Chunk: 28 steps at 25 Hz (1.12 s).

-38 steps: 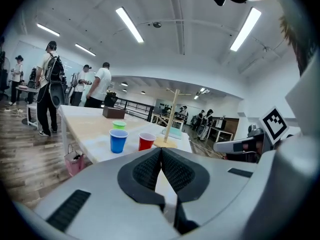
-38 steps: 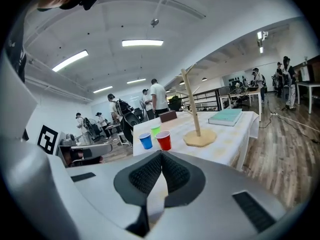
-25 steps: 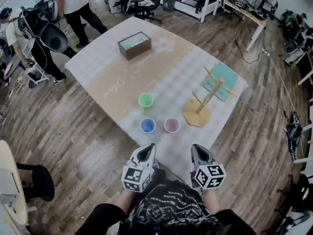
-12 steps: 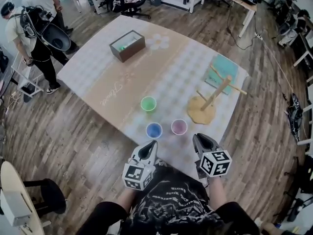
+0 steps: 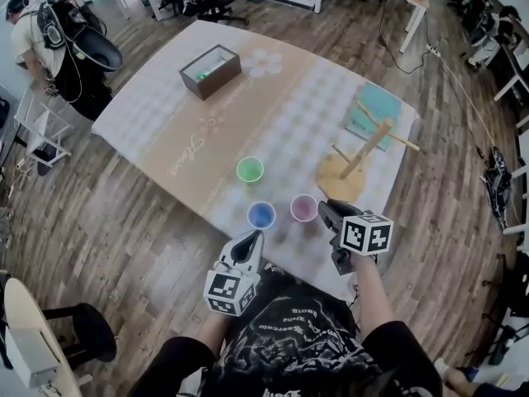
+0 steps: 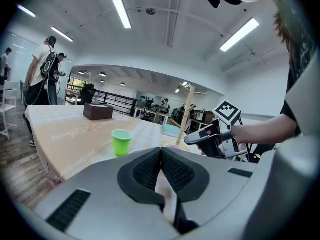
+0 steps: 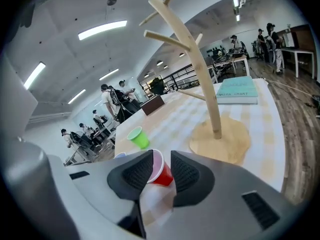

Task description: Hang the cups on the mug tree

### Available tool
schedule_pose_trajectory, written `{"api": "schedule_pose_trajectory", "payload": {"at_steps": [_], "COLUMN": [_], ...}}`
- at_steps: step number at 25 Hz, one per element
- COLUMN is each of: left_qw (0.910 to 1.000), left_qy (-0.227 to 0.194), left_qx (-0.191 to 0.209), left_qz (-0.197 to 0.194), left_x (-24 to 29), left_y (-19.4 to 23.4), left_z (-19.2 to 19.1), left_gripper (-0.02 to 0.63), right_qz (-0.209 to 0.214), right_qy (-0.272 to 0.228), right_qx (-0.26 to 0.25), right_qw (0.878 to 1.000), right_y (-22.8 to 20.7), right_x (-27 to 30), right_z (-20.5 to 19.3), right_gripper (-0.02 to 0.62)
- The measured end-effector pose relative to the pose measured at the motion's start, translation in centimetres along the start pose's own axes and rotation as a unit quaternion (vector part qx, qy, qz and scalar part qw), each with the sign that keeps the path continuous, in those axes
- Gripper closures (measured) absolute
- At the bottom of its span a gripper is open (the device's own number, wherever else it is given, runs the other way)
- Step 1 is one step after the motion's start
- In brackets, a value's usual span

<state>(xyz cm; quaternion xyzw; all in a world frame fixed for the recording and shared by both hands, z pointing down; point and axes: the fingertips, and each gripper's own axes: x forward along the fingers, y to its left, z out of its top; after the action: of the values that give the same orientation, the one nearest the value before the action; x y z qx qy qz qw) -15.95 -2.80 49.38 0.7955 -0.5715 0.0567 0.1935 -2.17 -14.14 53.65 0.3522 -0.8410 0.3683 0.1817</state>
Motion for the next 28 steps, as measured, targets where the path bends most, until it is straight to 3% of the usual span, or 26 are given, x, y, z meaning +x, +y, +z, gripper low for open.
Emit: {"api": "schedule_pose_trajectory", "payload": {"at_steps": [13, 23, 28], "left_qw": [0.9996, 0.9974, 0.997], "left_qy": [0.007, 0.018, 0.019], "left_qx": [-0.024, -0.061, -0.064], "left_qz": [0.015, 0.034, 0.039], "left_x": [0.3, -0.3, -0.7], "left_y": [1.1, 2.3, 2.5], "left_z": [-0.4, -1.9, -2.1], "left_gripper": [0.586, 0.586, 0.586], "right_qz": [0.011, -0.001, 0.004], "right_qy": [0.073, 0.08, 0.075], "right_qx": [-0.013, -0.017, -0.016], "right_qw": [0.997, 0.997, 0.997], "right_y": [0.0, -0.3, 0.2], "right_x": [3.5, 4.3, 4.2], "right_z": [-1.1, -1.5, -1.5], "right_gripper": [0.458, 0.561, 0.561]}}
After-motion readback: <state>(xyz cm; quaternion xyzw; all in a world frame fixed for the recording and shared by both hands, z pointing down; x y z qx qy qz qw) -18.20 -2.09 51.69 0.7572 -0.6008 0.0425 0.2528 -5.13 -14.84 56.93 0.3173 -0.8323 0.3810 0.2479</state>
